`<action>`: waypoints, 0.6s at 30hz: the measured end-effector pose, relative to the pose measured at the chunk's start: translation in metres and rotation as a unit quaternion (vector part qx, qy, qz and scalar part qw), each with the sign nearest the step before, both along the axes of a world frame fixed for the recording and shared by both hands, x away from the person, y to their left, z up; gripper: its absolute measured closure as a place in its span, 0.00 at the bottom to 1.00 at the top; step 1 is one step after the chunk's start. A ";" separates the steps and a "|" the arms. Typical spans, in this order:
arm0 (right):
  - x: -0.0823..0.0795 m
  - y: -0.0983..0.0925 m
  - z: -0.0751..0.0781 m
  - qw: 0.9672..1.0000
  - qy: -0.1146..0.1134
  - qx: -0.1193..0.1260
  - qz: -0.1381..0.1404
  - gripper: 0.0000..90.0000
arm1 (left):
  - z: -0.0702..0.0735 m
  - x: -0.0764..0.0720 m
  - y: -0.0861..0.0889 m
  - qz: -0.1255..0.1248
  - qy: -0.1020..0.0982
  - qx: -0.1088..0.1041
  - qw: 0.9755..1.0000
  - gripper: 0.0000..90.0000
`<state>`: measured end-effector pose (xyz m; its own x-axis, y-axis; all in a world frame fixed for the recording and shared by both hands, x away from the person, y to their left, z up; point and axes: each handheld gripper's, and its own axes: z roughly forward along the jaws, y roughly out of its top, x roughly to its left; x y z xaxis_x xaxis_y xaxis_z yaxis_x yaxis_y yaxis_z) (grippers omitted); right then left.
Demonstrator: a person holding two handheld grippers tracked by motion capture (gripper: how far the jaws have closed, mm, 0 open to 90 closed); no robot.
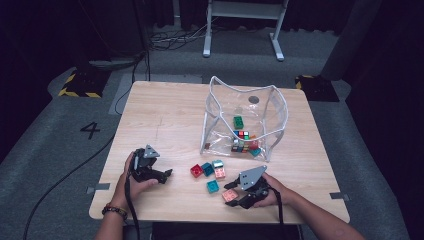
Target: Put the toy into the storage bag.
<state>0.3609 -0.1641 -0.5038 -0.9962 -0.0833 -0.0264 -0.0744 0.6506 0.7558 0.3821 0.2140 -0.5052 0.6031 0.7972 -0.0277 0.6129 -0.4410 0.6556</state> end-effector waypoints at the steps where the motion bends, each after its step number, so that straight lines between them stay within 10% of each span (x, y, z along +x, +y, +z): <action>1: -0.001 -0.001 0.000 1.000 0.005 0.001 -0.010 0.63 | 0.000 0.000 0.000 0.000 0.000 0.000 1.000 0.00; 18: 0.008 -0.022 0.004 0.999 0.005 -0.010 -0.052 0.66 | 0.000 0.000 0.000 0.000 0.000 0.000 1.000 0.00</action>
<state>0.3687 -0.1861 -0.4998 -0.9997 0.0204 -0.0151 0.0025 0.6692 0.7431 0.3822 0.2140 -0.5052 0.6033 0.7971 -0.0279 0.6128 -0.4408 0.6558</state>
